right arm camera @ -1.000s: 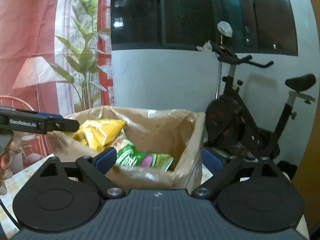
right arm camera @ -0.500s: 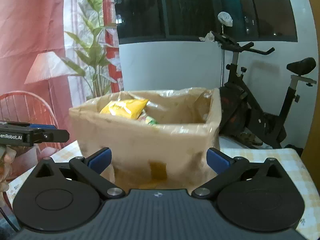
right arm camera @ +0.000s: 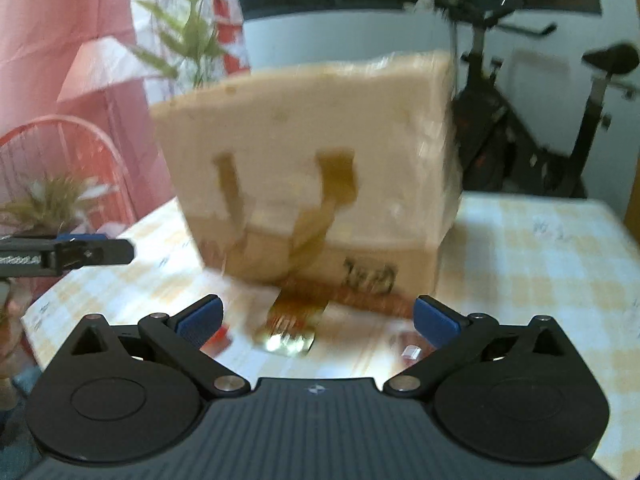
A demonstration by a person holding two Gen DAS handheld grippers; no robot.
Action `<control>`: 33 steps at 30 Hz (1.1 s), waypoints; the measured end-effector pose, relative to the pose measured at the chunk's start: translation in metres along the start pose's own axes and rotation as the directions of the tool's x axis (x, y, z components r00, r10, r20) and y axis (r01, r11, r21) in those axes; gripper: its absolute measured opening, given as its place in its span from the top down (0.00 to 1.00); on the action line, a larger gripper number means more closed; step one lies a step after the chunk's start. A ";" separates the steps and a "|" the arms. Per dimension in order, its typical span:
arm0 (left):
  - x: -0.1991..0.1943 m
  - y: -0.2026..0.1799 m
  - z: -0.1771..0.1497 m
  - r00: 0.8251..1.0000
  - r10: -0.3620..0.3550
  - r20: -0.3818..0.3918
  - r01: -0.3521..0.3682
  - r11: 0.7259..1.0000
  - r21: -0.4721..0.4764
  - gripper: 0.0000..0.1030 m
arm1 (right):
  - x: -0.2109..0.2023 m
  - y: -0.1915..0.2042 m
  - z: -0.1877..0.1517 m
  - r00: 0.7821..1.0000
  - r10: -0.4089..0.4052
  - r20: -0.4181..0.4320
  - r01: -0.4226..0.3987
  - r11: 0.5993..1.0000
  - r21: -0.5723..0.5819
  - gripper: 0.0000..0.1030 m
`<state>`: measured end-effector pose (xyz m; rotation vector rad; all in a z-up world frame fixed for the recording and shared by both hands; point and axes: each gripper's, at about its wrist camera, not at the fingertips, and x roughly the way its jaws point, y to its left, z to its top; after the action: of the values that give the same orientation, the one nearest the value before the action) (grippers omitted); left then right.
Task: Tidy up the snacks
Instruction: 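Move both grippers back down to the packets on the table, then grasp the clear packet of brown snack with the right gripper while the left gripper approaches the red packet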
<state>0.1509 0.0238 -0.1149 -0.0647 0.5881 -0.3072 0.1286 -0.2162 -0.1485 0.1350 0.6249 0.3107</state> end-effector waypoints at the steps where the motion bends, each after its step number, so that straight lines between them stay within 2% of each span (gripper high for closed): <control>1: 0.000 0.001 -0.003 1.000 0.002 -0.005 -0.002 1.000 -0.004 0.31 | 0.001 0.001 -0.005 1.000 -0.004 -0.010 0.003 1.000 -0.006 0.00; 3: 0.001 0.003 -0.008 1.000 0.005 -0.014 -0.005 1.000 -0.014 0.31 | 0.006 0.006 -0.016 0.998 -0.032 -0.046 0.030 0.999 -0.039 0.01; 7: 0.003 0.006 -0.019 0.999 0.014 -0.038 -0.015 1.000 -0.023 0.31 | 0.014 0.013 -0.037 0.991 -0.034 -0.132 0.017 0.992 -0.122 0.16; 15: 0.005 0.008 -0.028 0.998 0.014 -0.061 -0.016 0.999 -0.041 0.32 | 0.017 0.019 -0.045 0.975 -0.041 -0.218 -0.015 0.968 -0.249 0.16; 21: 0.006 0.005 -0.030 0.997 0.013 -0.071 -0.016 0.999 -0.042 0.32 | 0.020 0.011 -0.044 0.970 -0.052 -0.237 -0.015 0.962 -0.273 0.28; 23: 0.006 0.004 -0.031 0.997 0.013 -0.074 -0.016 0.999 -0.042 0.32 | 0.023 0.008 -0.044 0.966 -0.047 -0.254 -0.026 0.961 -0.277 0.38; 28: 0.008 0.002 -0.033 0.996 0.009 -0.085 -0.012 0.999 -0.036 0.32 | 0.031 0.002 -0.046 0.968 0.011 -0.250 -0.071 0.970 -0.234 0.45; 31: 0.009 0.002 -0.034 0.996 0.010 -0.092 -0.013 0.999 -0.034 0.32 | 0.037 0.005 -0.044 0.972 0.016 -0.235 -0.076 0.966 -0.247 0.48; 33: 0.010 0.002 -0.035 0.995 0.010 -0.096 -0.014 0.999 -0.036 0.32 | 0.038 0.007 -0.044 0.973 0.034 -0.229 -0.094 0.962 -0.257 0.57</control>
<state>0.1402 0.0240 -0.1496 -0.0817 0.6891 -0.2893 0.1302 -0.1959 -0.2031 -0.1412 0.7958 0.4745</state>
